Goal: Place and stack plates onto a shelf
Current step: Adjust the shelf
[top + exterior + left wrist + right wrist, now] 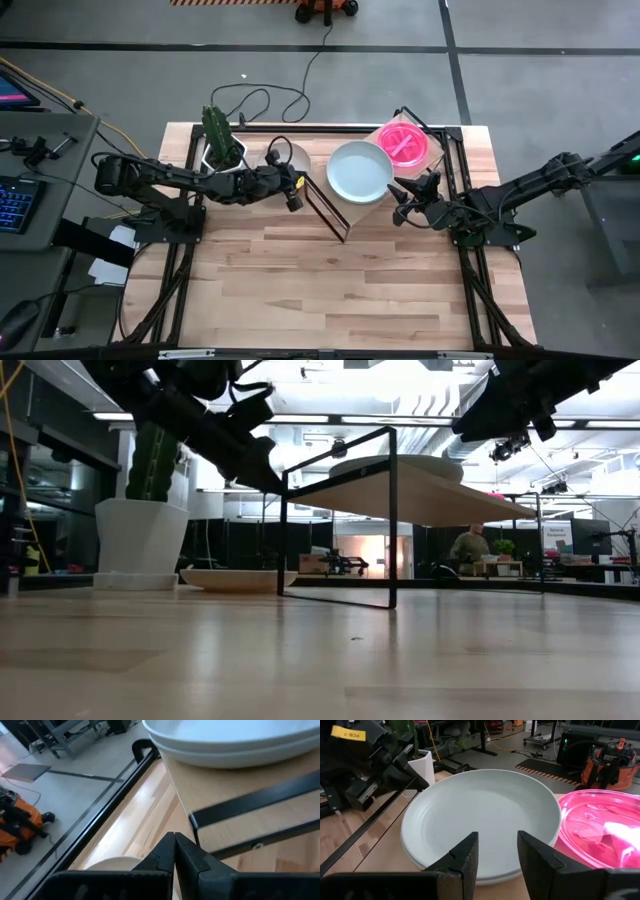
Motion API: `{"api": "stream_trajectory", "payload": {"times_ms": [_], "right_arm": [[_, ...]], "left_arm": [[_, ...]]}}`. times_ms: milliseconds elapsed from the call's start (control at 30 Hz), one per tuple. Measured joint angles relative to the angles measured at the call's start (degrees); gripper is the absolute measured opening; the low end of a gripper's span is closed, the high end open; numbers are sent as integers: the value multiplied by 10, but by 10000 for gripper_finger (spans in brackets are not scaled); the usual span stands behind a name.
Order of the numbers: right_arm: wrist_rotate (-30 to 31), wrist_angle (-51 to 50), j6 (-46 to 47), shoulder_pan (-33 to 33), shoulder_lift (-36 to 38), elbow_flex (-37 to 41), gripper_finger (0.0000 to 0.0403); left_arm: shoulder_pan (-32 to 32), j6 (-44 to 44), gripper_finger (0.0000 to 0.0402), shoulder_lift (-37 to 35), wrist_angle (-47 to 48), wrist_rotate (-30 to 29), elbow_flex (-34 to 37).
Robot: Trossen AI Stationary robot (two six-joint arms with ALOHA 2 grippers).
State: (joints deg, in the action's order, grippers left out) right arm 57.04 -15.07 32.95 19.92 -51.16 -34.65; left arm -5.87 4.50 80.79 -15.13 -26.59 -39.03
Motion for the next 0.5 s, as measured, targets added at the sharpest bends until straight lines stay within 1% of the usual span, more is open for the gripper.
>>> {"api": "stream_trajectory", "payload": {"times_ms": [100,333,500], "right_arm": [[0,0,0,0,0,0,119],[5,0,0,0,0,0,119],[11,0,0,0,0,0,119]], "left_arm": [[2,-8,0,0,-16,9,0],[22,-25,0,1,-30,9,0],[42,-28,0,26,-67,8,0]]}}
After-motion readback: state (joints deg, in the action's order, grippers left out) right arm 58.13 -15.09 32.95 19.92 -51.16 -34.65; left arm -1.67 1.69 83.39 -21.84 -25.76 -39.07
